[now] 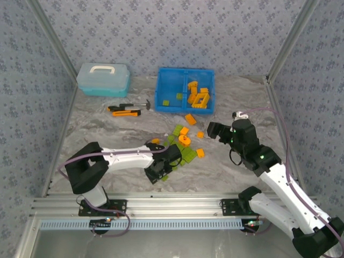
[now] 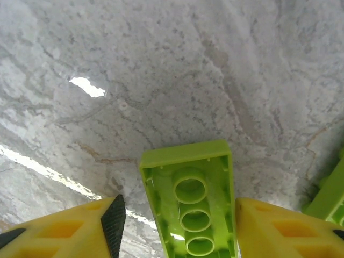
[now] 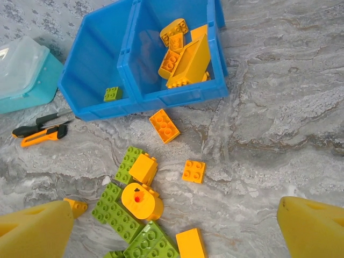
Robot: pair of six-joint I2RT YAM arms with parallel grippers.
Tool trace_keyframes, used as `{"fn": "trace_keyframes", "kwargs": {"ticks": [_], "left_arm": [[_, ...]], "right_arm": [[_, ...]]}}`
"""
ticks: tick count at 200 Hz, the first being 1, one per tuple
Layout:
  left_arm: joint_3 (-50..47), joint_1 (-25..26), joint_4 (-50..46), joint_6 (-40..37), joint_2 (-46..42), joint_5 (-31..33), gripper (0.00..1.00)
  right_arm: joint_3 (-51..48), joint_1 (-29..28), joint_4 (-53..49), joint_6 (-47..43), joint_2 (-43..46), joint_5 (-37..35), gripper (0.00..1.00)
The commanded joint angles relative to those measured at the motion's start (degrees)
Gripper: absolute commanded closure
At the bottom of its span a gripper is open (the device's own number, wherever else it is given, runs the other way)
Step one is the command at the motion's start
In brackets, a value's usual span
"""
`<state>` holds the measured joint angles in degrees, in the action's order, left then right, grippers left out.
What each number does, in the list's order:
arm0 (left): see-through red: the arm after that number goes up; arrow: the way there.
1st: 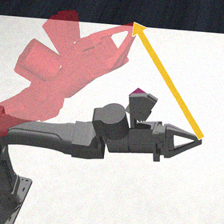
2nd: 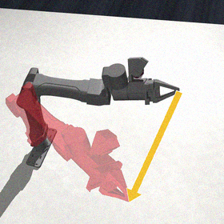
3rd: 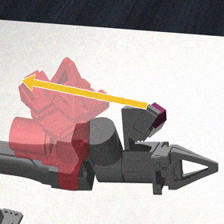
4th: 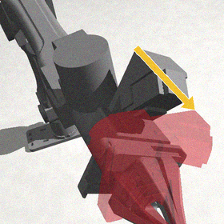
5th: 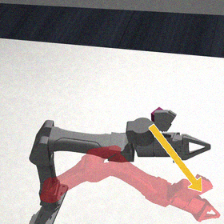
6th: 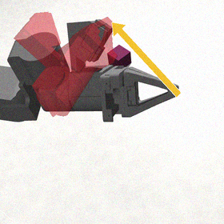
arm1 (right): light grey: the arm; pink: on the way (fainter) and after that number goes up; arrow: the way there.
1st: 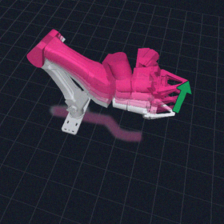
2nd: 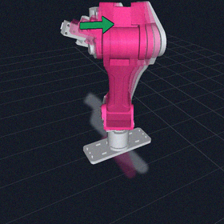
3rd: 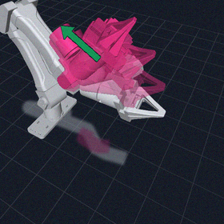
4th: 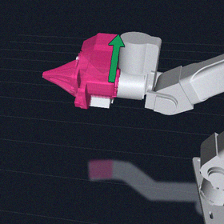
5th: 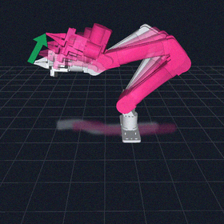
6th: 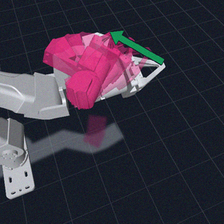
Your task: Sort the legos into containers by color
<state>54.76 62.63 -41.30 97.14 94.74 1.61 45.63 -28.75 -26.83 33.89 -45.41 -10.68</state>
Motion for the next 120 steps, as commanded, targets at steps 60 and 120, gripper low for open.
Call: {"fn": "trace_keyframes", "kwargs": {"ticks": [60,120], "left_arm": [[0.22,-3.07,1.47,-10.99,-2.78,0.10,0.68],[20.08,-13.98,-2.93,-46.50,-4.42,13.55,0.70]], "right_arm": [[-0.76,0.32,-1.34,1.43,1.05,-0.26,0.00],[0.09,0.28,-2.27,1.59,1.48,-0.86,0.00]]}}
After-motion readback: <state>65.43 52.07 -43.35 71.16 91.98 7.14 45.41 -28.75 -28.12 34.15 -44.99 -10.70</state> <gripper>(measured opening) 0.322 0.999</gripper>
